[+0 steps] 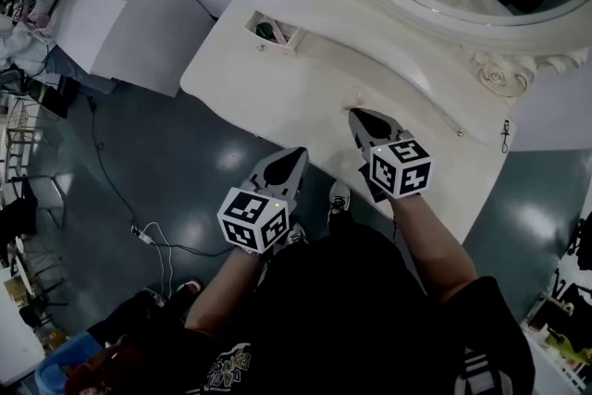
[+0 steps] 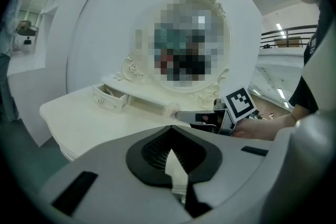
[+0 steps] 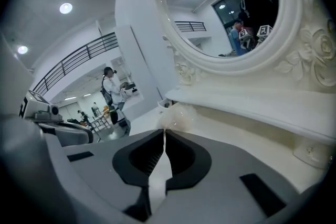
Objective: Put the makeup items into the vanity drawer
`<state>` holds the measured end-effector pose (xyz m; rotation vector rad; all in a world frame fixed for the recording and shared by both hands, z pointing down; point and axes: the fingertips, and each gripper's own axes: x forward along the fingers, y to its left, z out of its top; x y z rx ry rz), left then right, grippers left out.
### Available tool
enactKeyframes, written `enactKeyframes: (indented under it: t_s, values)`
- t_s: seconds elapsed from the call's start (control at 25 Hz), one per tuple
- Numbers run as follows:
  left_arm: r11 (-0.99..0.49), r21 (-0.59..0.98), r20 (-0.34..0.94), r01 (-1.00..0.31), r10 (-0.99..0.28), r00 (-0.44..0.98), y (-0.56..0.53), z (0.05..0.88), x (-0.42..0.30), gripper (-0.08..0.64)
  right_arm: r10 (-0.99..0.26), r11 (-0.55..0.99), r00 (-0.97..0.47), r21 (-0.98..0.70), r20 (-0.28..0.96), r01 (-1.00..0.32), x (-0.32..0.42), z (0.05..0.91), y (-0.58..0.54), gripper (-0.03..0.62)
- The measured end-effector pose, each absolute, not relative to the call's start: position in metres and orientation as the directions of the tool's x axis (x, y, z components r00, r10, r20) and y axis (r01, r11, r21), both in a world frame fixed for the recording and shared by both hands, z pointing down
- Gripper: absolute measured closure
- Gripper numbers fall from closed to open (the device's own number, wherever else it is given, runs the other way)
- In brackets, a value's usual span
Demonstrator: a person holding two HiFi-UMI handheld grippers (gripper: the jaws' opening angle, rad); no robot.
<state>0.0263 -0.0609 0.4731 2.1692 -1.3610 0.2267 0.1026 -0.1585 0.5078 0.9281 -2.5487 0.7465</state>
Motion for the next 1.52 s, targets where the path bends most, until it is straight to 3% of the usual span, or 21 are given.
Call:
enactKeyframes:
  t_s: [0.76,1.08,1.52]
  values:
    - [-0.264,0.28,0.377,-0.923,-0.854,0.359,-0.072,0.429,0.014,0.56,-0.407,0.79,-0.852,-0.342,0.329,-0.509,0.058,0.44,-0.147,0.555]
    - [-0.29,0.281,0.383,-0.915,-0.84,0.384,-0.095,0.433,-0.001,0.56,-0.428,0.775,-0.836,-0.337,0.343,-0.534,0.048,0.445,-0.163,0.555]
    - [-0.441,0.284,0.375,-0.852,-0.766,0.522,-0.166,0.433,-0.041,0.56,-0.507,0.702,-0.77,-0.332,0.389,-0.63,-0.002,0.462,-0.225,0.555]
